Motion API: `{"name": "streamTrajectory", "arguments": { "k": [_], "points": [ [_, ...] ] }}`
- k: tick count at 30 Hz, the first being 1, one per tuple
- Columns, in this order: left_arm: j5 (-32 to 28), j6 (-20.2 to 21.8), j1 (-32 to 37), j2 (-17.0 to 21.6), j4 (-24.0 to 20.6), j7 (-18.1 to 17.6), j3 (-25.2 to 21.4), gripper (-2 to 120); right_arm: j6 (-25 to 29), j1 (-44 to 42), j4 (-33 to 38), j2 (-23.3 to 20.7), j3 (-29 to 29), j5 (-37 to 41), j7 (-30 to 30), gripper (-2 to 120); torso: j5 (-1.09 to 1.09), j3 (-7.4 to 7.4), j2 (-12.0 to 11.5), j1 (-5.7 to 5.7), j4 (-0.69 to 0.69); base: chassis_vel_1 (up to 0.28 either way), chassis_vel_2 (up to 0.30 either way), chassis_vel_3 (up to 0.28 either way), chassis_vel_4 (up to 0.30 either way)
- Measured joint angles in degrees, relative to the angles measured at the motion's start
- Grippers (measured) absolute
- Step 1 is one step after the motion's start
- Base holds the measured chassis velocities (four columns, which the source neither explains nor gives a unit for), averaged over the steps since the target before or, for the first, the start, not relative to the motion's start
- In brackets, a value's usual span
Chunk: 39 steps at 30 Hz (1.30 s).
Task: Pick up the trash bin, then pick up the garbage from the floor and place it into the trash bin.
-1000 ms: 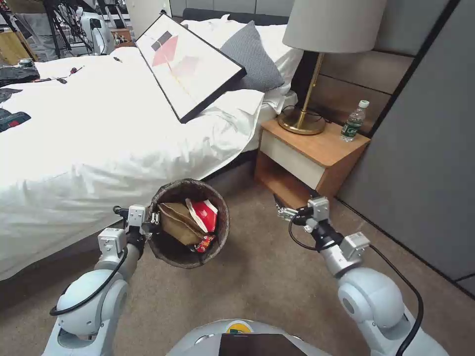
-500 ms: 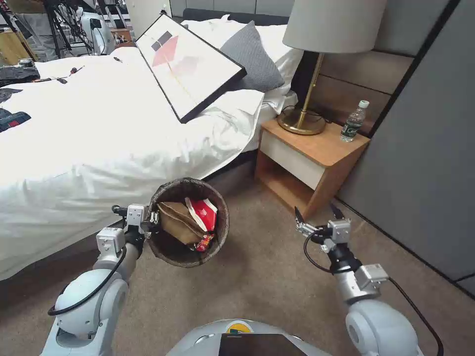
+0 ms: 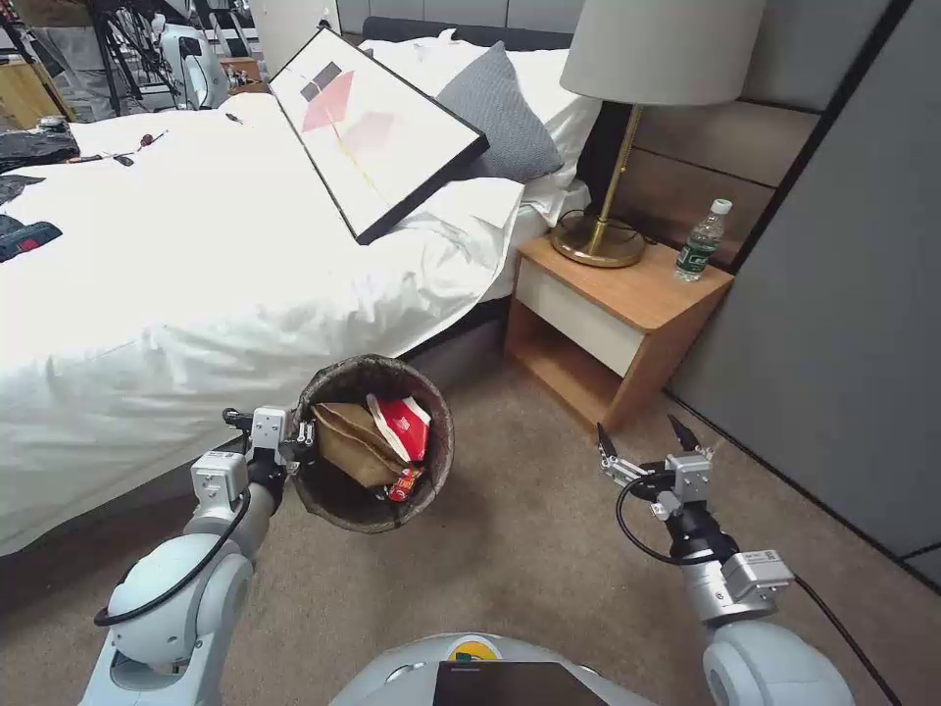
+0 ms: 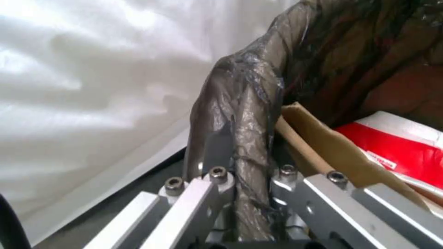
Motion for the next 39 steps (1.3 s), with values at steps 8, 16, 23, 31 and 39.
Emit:
{"name": "streamTrajectory", "arguments": {
  "k": [8, 16, 23, 31, 39],
  "points": [
    [0.06, 0.13, 0.41, -0.19, -0.12, -0.01, -0.17, 3, -0.93, 0.49, -0.11, -0.66, -0.54, 0.4, 0.03, 100, 0.0, 0.0, 0.0, 0.0, 0.01, 0.0, 0.0, 0.0, 0.0],
    [0.12, 0.16, 0.89, -0.44, -0.27, -0.02, -0.38, 3, -1.44, 0.85, -0.26, -1.06, -0.77, 0.55, -0.02, 100, 0.0, 0.01, 0.0, 0.0, -0.01, 0.033, 0.032, 0.036, 0.034],
    [0.21, 0.14, 1.18, -0.61, -0.34, -0.01, -0.5, 3, -1.71, 0.98, -0.41, -1.45, -0.75, 0.71, -0.09, 100, 0.0, 0.0, 0.0, 0.0, 0.0, 0.053, 0.053, 0.061, 0.059],
    [0.25, 0.11, 1.27, -0.67, -0.42, 0.01, -0.61, 3, -2.16, 1.15, -0.41, -1.84, -0.8, 1.01, -0.13, 100, 0.0, 0.0, 0.0, 0.0, 0.0, 0.064, 0.054, 0.062, 0.054],
    [0.27, -0.03, 1.26, -0.72, -0.43, 0.04, -0.66, 3, -2.68, 1.4, -0.48, -2.15, -0.94, 1.3, -0.28, 100, 0.0, 0.0, 0.0, 0.0, 0.01, 0.059, 0.056, 0.065, 0.078]
  ]
}}
